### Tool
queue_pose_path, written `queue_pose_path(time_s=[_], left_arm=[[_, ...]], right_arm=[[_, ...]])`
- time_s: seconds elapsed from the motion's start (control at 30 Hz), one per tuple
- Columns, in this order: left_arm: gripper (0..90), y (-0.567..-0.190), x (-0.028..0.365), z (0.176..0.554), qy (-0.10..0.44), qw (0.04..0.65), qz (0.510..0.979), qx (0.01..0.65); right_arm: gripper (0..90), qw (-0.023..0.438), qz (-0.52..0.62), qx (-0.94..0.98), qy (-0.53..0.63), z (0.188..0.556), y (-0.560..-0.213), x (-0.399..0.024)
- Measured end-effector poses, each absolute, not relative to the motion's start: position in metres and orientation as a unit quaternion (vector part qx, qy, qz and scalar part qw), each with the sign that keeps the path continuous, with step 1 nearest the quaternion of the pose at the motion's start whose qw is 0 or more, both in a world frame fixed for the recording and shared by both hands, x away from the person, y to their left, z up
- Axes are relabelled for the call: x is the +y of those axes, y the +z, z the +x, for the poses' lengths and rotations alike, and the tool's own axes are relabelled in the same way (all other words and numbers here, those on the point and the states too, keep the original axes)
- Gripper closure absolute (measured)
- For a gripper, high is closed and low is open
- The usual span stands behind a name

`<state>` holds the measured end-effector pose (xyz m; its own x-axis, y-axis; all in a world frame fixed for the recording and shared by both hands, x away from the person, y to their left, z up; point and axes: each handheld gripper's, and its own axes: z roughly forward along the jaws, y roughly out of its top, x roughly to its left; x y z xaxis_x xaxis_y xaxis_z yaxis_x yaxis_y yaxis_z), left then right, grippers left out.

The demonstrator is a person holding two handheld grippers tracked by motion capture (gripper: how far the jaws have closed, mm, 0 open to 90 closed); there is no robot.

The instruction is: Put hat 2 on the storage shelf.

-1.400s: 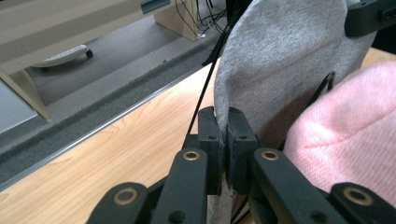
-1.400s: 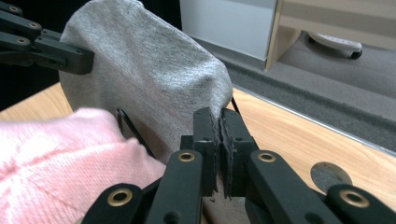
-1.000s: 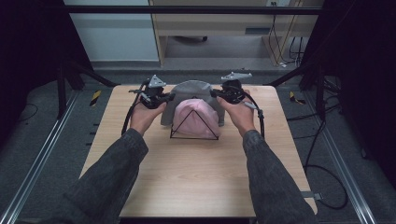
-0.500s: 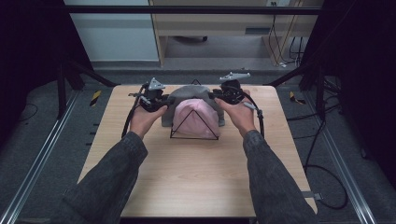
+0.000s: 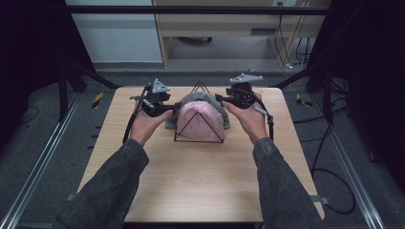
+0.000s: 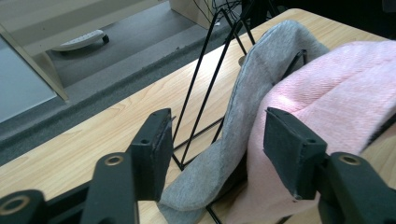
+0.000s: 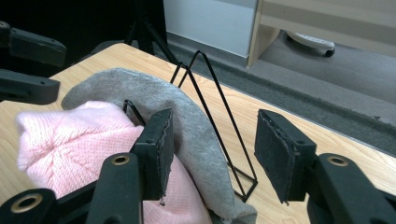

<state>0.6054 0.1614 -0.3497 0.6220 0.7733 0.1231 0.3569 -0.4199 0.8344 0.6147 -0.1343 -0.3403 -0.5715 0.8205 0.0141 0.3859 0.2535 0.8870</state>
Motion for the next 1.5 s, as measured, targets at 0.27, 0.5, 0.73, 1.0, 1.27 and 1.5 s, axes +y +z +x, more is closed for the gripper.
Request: queue_pose_path(time_s=[0.27,0.5,0.73,1.0,1.27,1.5], left_arm=[[26.3,-0.345,0.165,0.595,0.252,0.404,0.799,0.368],[17.5,-0.34,0.165,0.579,0.246,0.399,0.807,0.359],[13.9,-0.335,0.162,0.57,0.242,0.403,0.811,0.348],[10.5,-0.332,0.16,0.563,0.245,0.395,0.817,0.342],[5.7,-0.337,0.162,0.536,0.24,0.385,0.833,0.318],[5.5,-0.349,0.174,0.504,0.227,0.372,0.846,0.307]], right_arm=[[34.0,0.228,0.402,0.76,0.456,0.606,-0.336,-0.133],[28.5,0.238,0.398,0.759,0.458,0.596,-0.328,-0.126],[23.5,0.242,0.399,0.759,0.454,0.592,-0.324,-0.12],[16.4,0.255,0.399,0.753,0.457,0.587,-0.32,-0.117],[11.1,0.254,0.386,0.756,0.464,0.563,-0.314,-0.124],[10.1,0.252,0.37,0.771,0.453,0.539,-0.325,-0.132]])
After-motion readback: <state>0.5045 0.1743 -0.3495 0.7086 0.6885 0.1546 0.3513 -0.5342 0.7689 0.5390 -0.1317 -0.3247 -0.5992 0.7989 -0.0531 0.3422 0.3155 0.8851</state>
